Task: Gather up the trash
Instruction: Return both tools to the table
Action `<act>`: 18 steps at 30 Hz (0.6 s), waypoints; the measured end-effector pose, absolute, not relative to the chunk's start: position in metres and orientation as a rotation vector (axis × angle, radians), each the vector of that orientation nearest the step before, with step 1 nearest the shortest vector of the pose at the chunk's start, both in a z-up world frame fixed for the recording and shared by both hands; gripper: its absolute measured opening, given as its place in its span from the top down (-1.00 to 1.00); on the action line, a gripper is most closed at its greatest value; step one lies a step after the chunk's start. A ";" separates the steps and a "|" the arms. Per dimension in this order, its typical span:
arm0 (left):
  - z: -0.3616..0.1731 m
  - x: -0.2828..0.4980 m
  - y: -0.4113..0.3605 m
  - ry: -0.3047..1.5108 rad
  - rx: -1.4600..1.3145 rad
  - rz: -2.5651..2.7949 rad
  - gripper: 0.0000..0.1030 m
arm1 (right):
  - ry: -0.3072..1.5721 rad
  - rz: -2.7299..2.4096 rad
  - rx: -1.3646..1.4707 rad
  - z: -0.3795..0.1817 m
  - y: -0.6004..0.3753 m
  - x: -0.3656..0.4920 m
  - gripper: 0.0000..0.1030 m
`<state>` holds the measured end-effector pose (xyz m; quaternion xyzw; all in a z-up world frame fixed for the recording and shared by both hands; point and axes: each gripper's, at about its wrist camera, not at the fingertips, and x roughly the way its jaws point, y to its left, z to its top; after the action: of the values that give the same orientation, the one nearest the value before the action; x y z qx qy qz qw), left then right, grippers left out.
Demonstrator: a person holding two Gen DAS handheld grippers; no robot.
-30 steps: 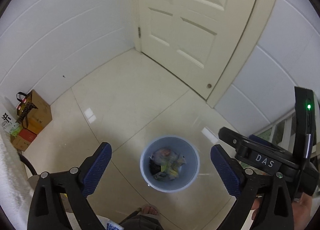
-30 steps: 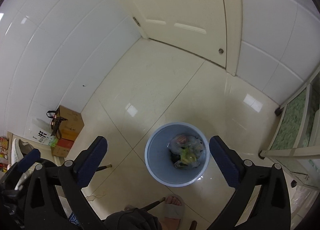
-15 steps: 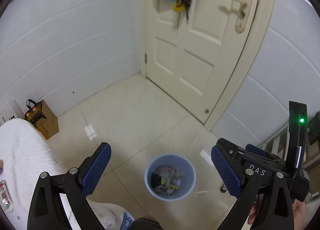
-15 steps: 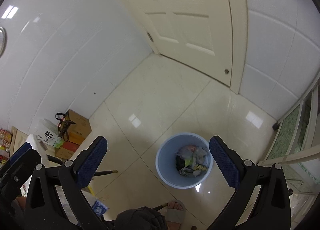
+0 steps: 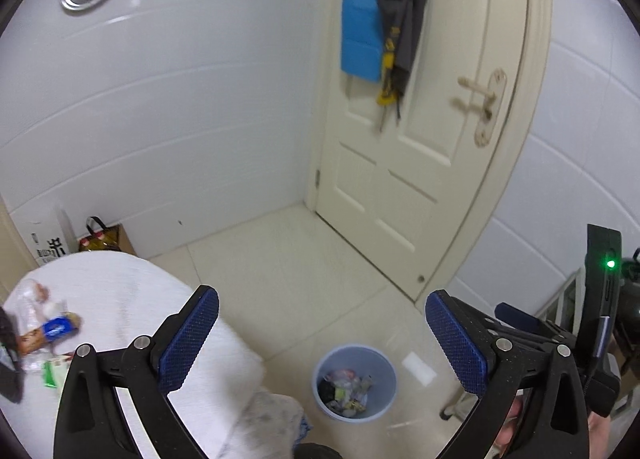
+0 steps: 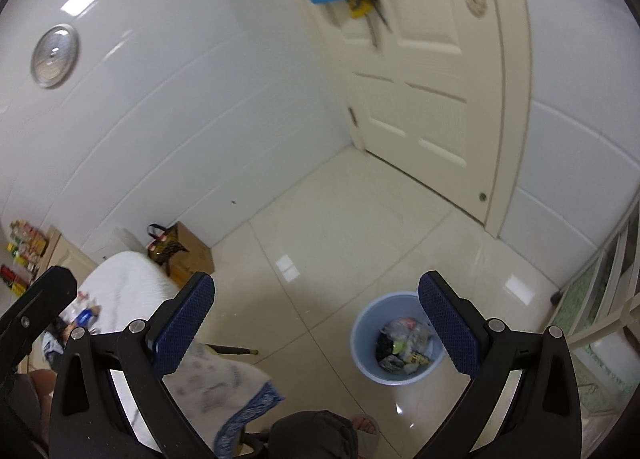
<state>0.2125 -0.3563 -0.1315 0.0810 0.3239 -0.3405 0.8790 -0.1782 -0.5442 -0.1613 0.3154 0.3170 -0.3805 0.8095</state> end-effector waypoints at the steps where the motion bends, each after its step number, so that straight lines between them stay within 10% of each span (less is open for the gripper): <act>1: -0.126 0.206 -0.345 0.663 0.158 -0.702 -0.99 | 0.672 -0.803 0.662 -0.156 -0.538 -0.174 -1.00; 18: -0.075 0.093 -0.184 0.487 -0.008 -0.545 -0.99 | 0.594 -0.599 0.432 -0.074 -0.420 -0.100 -1.00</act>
<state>0.0935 -0.1837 -0.0754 -0.0041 0.2382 -0.2665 0.9339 -0.1004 -0.4195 -0.0738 0.2080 0.2860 -0.2885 0.8898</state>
